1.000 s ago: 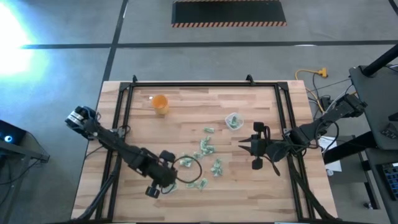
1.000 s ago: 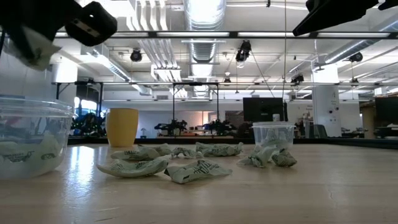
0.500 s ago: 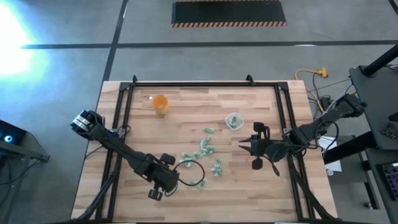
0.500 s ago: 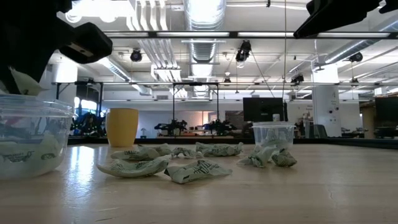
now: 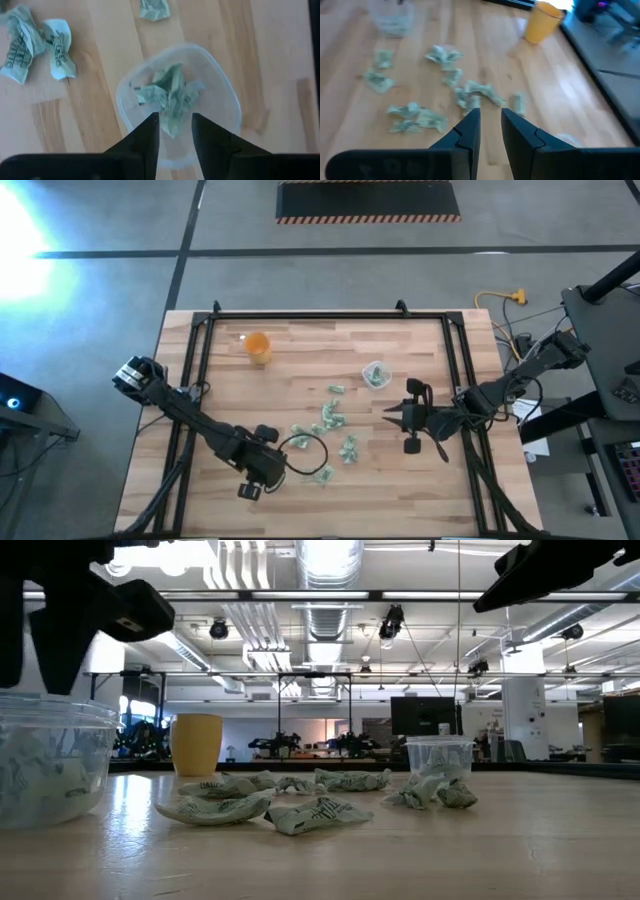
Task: Pick and place Stevia / Truvia into bins
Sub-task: Put the green stevia packet into the top transparent container
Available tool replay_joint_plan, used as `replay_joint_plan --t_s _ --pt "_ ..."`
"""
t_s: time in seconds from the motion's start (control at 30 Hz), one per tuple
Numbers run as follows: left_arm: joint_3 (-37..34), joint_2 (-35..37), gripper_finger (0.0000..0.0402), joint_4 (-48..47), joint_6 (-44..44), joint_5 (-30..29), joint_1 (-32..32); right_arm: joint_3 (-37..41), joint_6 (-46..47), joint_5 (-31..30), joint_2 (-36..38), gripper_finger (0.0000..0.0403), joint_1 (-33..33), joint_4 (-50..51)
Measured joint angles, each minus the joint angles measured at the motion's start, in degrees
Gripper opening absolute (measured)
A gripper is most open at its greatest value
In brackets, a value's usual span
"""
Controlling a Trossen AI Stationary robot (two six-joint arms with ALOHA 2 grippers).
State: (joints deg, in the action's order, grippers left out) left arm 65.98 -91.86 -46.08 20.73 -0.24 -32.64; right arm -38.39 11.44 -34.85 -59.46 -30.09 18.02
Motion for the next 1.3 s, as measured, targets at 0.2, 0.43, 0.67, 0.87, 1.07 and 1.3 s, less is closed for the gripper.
replay_joint_plan --t_s 0.2,0.43,0.67,0.87,1.07,1.3 --pt "0.0 4.0 0.0100 -0.5 -1.0 -2.7 0.0 5.0 -9.9 10.3 -1.1 0.0068 0.0 -15.0" --pt "0.0 10.5 0.0100 -0.4 -6.9 -17.6 -0.9 6.7 -16.9 13.0 -7.5 0.0068 0.3 -25.4" --pt "0.0 14.3 0.0100 0.7 -9.1 -37.4 -2.9 3.9 -17.1 13.0 -16.0 0.0068 2.9 -26.6" --pt "-1.1 14.0 0.0100 0.8 -6.7 -42.7 -3.8 0.8 -15.8 17.3 -22.4 0.0093 7.0 -26.6" --pt "-2.7 14.1 0.0099 0.6 -5.4 -42.7 -4.1 -2.3 -14.8 20.0 -29.0 0.0133 10.3 -23.4" --pt "-2.6 14.5 0.0099 0.5 -4.5 -42.7 -4.3 -5.3 -12.9 20.4 -34.5 0.0153 12.0 -18.2"
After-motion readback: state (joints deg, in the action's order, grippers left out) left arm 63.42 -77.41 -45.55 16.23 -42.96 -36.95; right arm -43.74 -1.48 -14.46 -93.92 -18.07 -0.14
